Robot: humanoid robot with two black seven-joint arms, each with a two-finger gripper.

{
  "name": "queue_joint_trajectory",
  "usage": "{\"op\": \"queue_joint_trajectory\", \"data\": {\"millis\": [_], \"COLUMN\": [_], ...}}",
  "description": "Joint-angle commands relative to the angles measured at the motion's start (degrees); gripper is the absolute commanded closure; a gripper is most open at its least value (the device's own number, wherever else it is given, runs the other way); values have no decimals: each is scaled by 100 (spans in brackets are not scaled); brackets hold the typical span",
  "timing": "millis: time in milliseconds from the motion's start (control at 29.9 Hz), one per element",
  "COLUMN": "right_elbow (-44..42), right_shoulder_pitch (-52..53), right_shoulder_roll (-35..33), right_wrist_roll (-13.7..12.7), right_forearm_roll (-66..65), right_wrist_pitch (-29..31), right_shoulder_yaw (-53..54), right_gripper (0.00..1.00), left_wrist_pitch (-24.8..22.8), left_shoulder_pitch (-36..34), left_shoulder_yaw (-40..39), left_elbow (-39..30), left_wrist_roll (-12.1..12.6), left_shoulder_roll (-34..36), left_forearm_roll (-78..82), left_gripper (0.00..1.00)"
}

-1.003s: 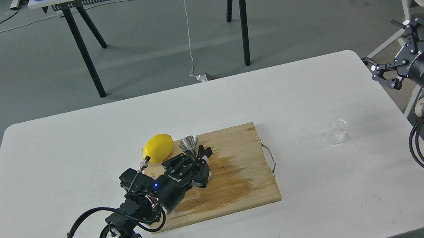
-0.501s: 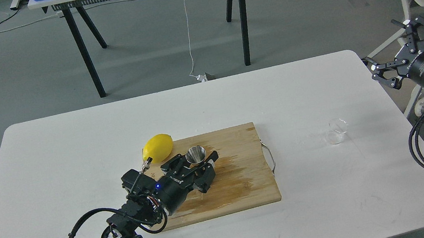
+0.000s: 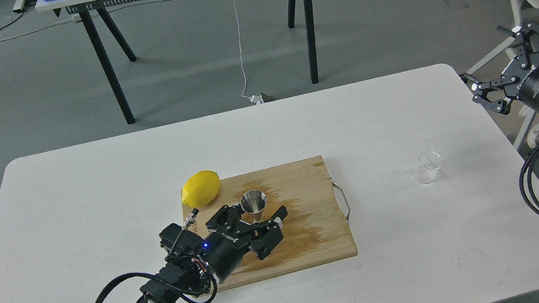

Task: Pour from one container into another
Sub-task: 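Lower the jigger upright onto the board beside the lemon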

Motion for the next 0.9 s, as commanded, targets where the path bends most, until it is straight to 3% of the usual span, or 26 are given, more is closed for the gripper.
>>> {"op": "queue_joint_trajectory", "data": {"millis": [0, 869], "right_elbow": [3, 3], "right_shoulder_pitch": [0, 0], "right_shoulder_roll": [0, 79], "right_wrist_roll": [10, 19], "right_forearm_roll": [0, 0], "right_wrist_pitch": [0, 0], "right_shoulder_yaw": [0, 0], "right_gripper": [1, 1], "left_wrist_pitch": [0, 0], "left_shoulder_pitch": [16, 244], "left_shoulder_yaw": [-3, -38], "left_elbow": [35, 43], "left_wrist_roll": [0, 0], "left_shoulder_roll": [0, 52], "left_forearm_roll": [-12, -39], "left_gripper": [6, 6]}}
